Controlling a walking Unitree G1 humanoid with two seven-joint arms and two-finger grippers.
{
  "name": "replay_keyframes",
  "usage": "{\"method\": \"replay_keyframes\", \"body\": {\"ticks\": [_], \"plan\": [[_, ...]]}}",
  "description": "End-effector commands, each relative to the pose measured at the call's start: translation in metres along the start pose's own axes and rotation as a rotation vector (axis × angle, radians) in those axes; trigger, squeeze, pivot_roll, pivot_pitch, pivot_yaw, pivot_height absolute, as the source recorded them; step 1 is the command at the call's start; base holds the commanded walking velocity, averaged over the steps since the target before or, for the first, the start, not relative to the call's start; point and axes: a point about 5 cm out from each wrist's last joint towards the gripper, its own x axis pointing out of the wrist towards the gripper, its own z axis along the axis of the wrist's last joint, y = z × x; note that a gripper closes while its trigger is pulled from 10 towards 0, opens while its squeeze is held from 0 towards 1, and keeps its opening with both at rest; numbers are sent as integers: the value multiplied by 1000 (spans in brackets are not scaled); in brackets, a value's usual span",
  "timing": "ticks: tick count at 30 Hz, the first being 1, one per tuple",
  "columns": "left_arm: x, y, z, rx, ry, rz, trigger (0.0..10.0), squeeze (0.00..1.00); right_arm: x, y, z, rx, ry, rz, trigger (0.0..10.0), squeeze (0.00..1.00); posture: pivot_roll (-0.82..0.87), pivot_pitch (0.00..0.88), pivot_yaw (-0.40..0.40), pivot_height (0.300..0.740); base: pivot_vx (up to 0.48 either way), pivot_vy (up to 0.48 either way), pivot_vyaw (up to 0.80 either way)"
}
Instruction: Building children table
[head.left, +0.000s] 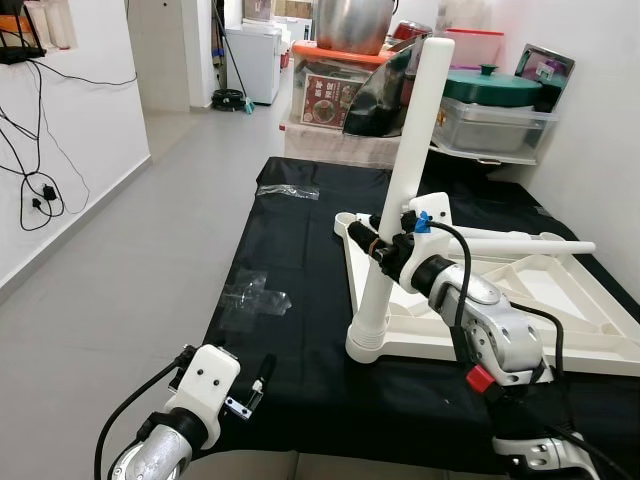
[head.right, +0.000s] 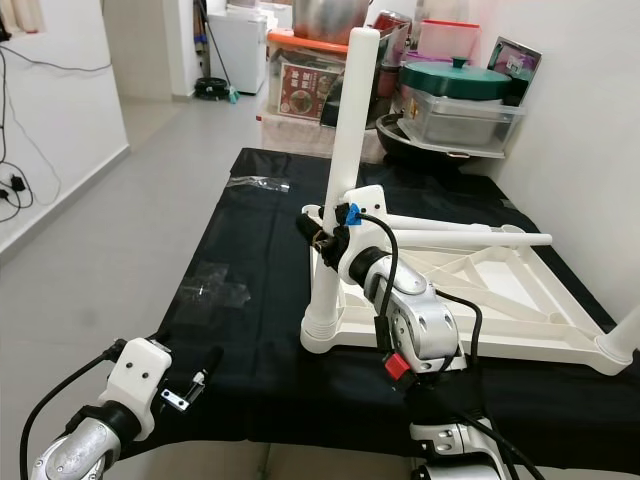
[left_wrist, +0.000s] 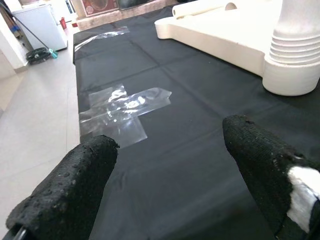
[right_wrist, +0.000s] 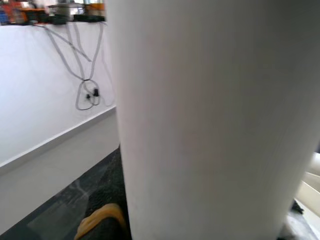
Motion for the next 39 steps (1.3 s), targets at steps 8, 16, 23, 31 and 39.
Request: {"method": "replay_keyframes", "body": {"ticks": [8, 16, 23, 31, 39], "plan": [[2, -5, -1, -6, -1, -9, 10000, 0, -8, -18, -44, 77, 198, -215, 10000, 0, 70, 0, -114, 740, 0, 0, 0], [3, -6, -2, -10, 2, -7, 10000, 0, -10, -25, -44, 89, 176, -352, 10000, 0, 65, 0, -114, 740, 0, 0, 0], [3, -6, -3, -10, 2, -3, 10000, 0, -12, -24, -46, 127, 160, -454, 10000, 0, 65, 0, -115, 740, 0, 0, 0], [3, -6, -3, -10, 3, -5, 10000, 0, -12, -18, -51, 153, 177, -490, 10000, 0, 67, 0, -113, 740, 0, 0, 0], [4, -5, -4, -6, 2, -4, 10000, 0, -11, -21, -41, 110, 128, -540, 10000, 0, 65, 0, -111, 740, 0, 0, 0]]}}
